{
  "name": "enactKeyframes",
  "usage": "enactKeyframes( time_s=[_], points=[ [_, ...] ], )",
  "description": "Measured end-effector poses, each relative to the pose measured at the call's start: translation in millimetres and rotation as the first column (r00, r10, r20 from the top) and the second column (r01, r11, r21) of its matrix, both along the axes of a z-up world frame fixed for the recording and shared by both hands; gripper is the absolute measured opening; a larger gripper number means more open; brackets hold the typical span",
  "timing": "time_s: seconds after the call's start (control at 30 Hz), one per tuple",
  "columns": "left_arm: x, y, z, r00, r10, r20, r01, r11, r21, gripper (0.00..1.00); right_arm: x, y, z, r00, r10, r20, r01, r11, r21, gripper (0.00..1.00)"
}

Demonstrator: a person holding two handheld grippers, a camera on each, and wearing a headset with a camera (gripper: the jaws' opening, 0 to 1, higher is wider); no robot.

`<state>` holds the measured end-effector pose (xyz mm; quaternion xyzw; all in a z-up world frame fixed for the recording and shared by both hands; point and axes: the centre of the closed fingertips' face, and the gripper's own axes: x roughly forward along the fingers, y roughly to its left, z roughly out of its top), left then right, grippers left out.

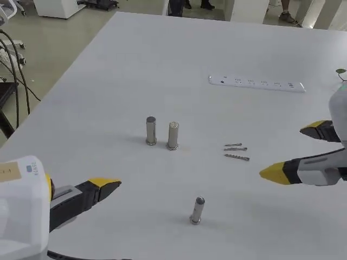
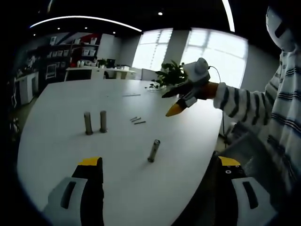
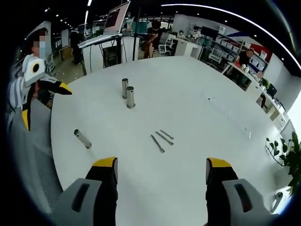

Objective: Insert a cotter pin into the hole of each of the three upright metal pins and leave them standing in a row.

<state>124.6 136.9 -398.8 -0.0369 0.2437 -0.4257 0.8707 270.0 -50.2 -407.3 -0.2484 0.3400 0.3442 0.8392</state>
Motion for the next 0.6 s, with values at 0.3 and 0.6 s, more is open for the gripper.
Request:
enactKeyframes(
  time_s=[0.3, 0.6],
  points=[
    [-1.0, 0.7, -3.4, 1.000, 0.018, -0.011, -0.018, 1.000, -0.008, 0.99, 14.7, 9.6, -4.3, 0.996, 0.084, -0.024, -0.084, 0.996, -0.025, 0.68],
    [-3.7, -0.7, -0.7, 1.000, 0.022, -0.019, -0.022, 1.000, -0.019, 0.97, 27.7, 21.0, -15.1, 0.992, 0.107, -0.063, -0.103, 0.993, 0.056, 0.61]
  ],
)
